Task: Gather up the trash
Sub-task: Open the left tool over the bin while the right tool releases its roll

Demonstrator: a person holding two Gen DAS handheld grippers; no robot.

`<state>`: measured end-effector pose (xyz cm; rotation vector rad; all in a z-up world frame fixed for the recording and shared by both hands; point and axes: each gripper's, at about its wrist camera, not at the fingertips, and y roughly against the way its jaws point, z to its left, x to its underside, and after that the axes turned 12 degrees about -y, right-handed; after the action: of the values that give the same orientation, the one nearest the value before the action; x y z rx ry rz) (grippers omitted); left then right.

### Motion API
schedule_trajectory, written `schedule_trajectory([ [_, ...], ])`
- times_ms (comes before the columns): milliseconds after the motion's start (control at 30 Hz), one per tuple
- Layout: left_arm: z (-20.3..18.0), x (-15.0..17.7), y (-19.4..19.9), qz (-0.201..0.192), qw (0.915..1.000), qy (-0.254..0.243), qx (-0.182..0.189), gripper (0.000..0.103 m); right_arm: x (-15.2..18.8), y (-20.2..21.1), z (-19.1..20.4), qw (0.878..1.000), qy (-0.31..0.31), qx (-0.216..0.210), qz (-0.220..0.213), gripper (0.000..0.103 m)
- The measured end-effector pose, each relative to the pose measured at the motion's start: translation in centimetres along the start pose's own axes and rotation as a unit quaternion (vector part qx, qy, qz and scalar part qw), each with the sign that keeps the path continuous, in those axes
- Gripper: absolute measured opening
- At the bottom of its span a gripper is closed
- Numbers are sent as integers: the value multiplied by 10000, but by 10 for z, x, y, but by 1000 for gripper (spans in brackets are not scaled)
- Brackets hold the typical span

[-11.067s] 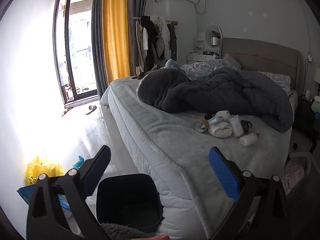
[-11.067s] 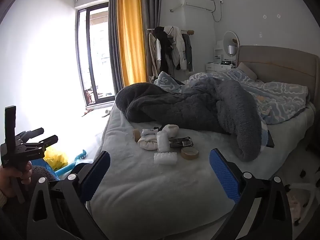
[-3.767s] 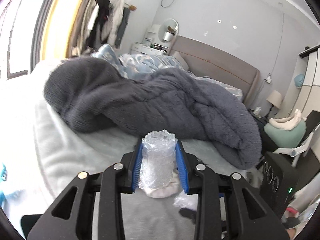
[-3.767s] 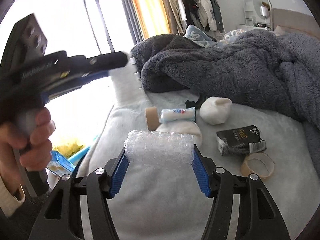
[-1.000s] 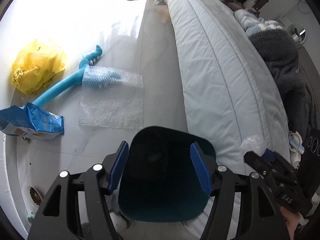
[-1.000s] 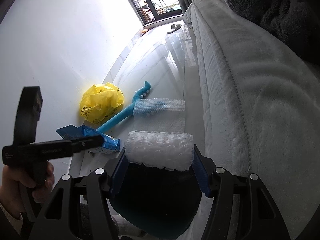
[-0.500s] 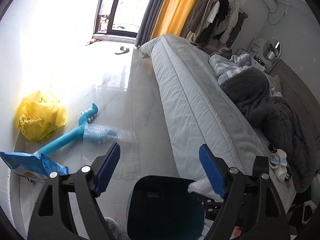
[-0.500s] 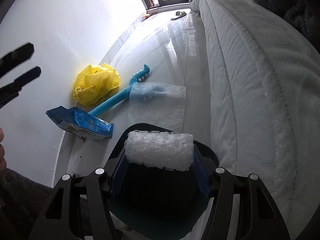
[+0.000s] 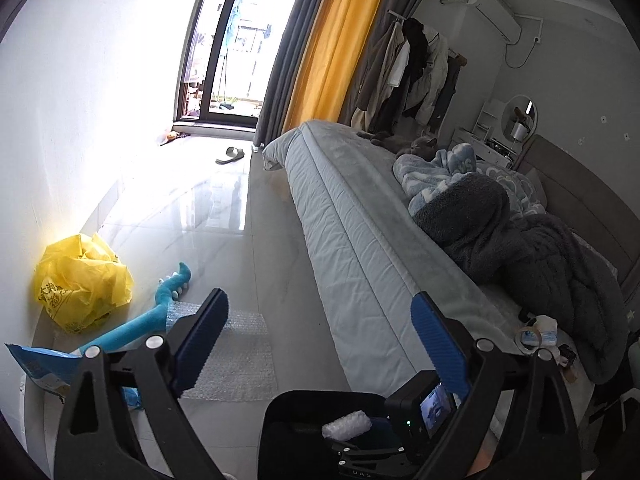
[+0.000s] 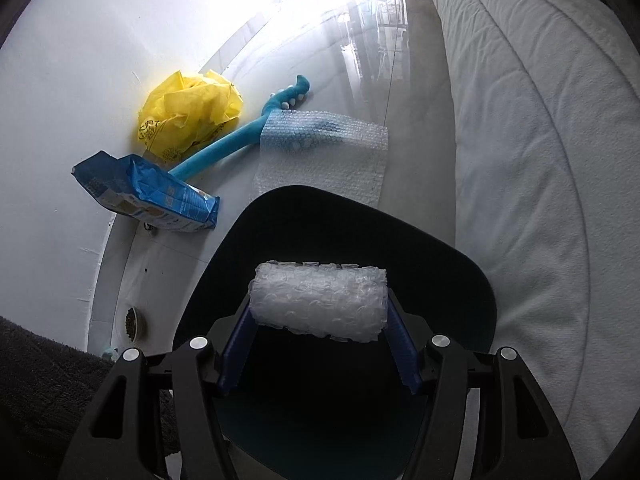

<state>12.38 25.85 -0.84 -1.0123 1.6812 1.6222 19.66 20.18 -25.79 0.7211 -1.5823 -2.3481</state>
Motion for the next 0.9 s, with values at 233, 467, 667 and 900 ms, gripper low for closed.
schedule_trajectory([
  [233,-8,-8,14,-303,9995,-84,52,95,1,4,7,9999,104,6,-21,82],
  [467,-22,-15,21,-518,9983,-264,-7,95,-2,41,18,9986,212,-242,-431,82],
  [667,-42,-19,23,-634,9969,-454,81,95,0,85,23,9935,440,-453,-951,83],
  [900,-71,-22,26,-751,9947,-657,249,95,6,130,13,9864,604,-540,-1431,84],
])
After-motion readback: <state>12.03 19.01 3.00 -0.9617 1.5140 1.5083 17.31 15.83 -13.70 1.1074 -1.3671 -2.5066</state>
